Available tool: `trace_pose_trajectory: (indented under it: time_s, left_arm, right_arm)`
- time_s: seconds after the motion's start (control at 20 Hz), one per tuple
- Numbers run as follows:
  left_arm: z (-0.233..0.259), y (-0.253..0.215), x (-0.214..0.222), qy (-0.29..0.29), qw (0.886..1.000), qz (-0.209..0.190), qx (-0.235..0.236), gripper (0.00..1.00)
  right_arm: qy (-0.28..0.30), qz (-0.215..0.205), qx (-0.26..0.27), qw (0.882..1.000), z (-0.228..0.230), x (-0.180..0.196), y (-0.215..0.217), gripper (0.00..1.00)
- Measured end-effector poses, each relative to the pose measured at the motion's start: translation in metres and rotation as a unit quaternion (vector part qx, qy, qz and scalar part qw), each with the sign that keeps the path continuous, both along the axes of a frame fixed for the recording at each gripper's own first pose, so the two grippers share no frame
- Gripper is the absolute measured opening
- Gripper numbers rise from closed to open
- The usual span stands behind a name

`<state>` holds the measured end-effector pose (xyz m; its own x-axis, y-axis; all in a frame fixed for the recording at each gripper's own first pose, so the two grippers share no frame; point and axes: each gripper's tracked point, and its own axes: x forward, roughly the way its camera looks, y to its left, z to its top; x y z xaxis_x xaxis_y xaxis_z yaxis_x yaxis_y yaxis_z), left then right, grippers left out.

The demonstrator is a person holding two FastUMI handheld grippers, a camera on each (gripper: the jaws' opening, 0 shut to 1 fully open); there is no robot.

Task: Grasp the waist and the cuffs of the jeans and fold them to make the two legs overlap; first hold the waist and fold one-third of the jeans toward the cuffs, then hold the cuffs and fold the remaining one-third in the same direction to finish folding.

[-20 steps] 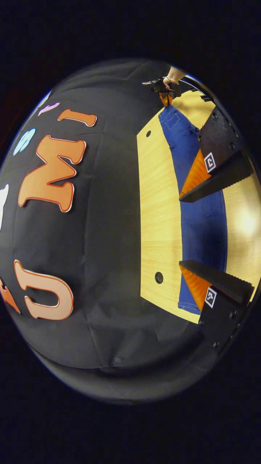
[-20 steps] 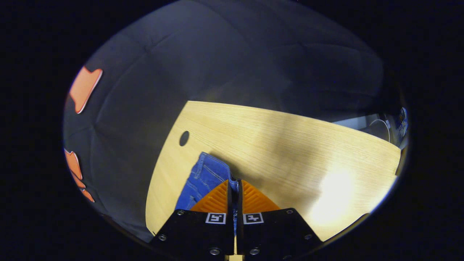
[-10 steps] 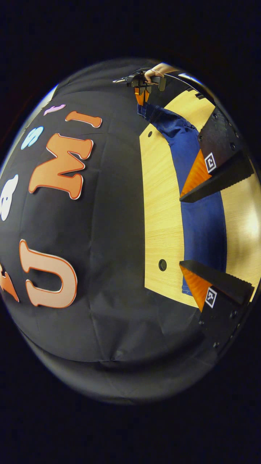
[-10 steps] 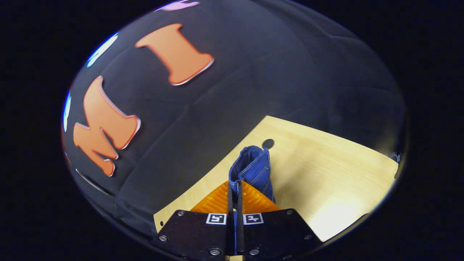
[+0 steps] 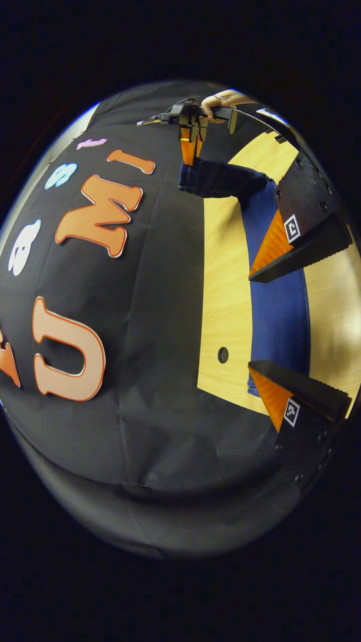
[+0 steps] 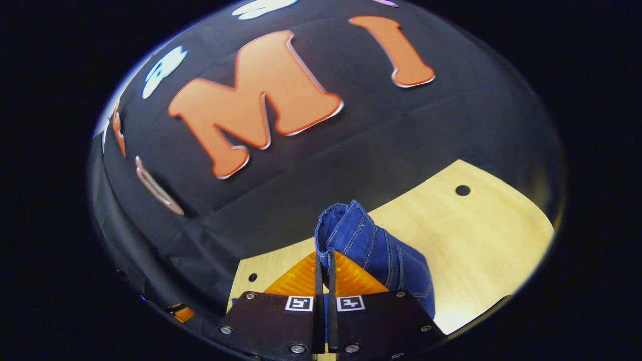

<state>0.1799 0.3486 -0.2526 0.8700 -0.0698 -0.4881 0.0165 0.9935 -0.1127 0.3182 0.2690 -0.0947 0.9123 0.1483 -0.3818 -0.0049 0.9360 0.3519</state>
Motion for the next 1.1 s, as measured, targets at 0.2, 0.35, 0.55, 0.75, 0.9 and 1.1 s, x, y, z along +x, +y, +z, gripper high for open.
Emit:
trace_pose_trajectory:
  time_s: [0.2,0.35,0.55,0.75,0.9,1.1]
  left_arm:
    - [-0.009,0.018,-0.012,0.003,1.0,0.018,-0.021,0.97]
    - [-0.018,0.031,-0.021,0.011,0.999,0.034,-0.032,0.97]
    - [-0.032,0.036,-0.025,0.022,0.997,0.049,-0.05,0.98]
    - [-0.045,0.034,-0.03,0.036,0.994,0.059,-0.085,0.97]
    - [-0.061,0.03,-0.032,0.05,0.986,0.083,-0.133,0.98]
    - [-0.085,0.017,-0.036,0.097,0.925,0.179,-0.322,0.97]
  right_arm:
    - [0.041,0.065,-0.014,0.997,-0.055,-0.008,0.072,0.02]
    - [0.092,0.098,-0.029,0.991,-0.11,-0.018,0.103,0.02]
    - [0.13,0.12,-0.053,0.983,-0.158,-0.024,0.117,0.02]
    - [0.178,0.14,-0.057,0.972,-0.195,-0.038,0.131,0.02]
    - [0.189,0.136,-0.042,0.972,-0.198,-0.043,0.135,0.46]
    - [0.173,0.138,-0.067,0.973,-0.175,-0.045,0.115,0.98]
